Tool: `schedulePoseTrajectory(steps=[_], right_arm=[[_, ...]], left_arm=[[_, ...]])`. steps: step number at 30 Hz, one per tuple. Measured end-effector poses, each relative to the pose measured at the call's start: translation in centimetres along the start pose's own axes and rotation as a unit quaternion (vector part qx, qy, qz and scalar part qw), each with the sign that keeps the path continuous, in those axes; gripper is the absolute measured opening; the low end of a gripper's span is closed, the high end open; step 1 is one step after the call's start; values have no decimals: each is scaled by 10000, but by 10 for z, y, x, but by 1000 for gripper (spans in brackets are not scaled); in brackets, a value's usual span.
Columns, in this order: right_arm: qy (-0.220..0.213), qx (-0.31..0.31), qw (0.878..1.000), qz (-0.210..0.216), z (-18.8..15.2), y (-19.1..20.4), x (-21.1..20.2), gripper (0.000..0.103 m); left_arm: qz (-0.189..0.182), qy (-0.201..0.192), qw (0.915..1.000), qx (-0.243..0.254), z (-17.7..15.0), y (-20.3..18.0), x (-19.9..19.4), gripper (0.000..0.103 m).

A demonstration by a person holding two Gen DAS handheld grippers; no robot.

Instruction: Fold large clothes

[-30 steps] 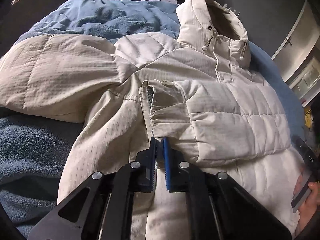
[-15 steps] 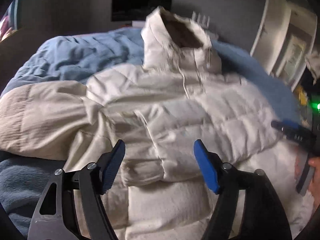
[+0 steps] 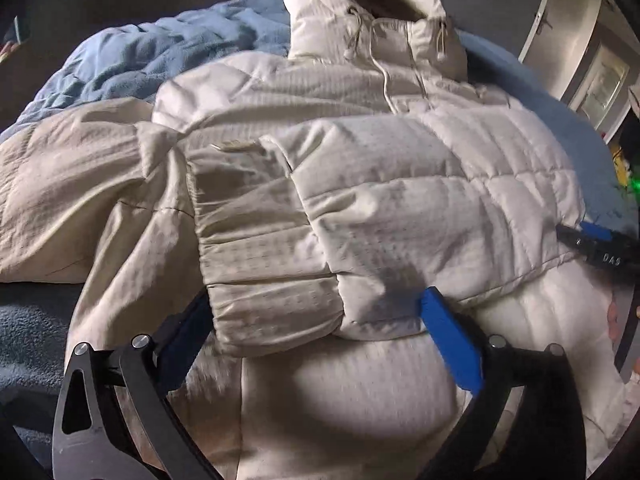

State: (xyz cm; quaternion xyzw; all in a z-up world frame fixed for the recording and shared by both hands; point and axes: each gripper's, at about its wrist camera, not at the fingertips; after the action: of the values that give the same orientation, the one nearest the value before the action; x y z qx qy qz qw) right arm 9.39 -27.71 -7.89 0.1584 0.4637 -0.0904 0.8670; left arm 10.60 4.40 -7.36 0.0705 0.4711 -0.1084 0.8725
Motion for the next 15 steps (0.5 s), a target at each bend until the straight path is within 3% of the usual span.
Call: schedulePoseTrajectory(steps=[5,10,15], right_arm=[[103,119,9997,175,-3,-4,-9,96],[-242,83,9988,430,-17,0,-39,96],[-1250,-320,9911,316,-28,16,-89,96]], left_arm=[[213,89,9997,39,-3,-5,-7,96],[484,96,9986,184,-3,-12,-18,96],[548,-92,9981,248,-6,-15,-40,96]])
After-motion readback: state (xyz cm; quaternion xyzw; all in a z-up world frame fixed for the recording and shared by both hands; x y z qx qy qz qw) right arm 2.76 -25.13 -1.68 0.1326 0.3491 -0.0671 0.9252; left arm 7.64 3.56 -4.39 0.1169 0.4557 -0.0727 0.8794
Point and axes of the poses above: each gripper's, at about its wrist camera, not at the fingertips, and x roughly the way its jaws point, y to its left, z to its top, and after that the axes turned 11 degrees about x, right-handed
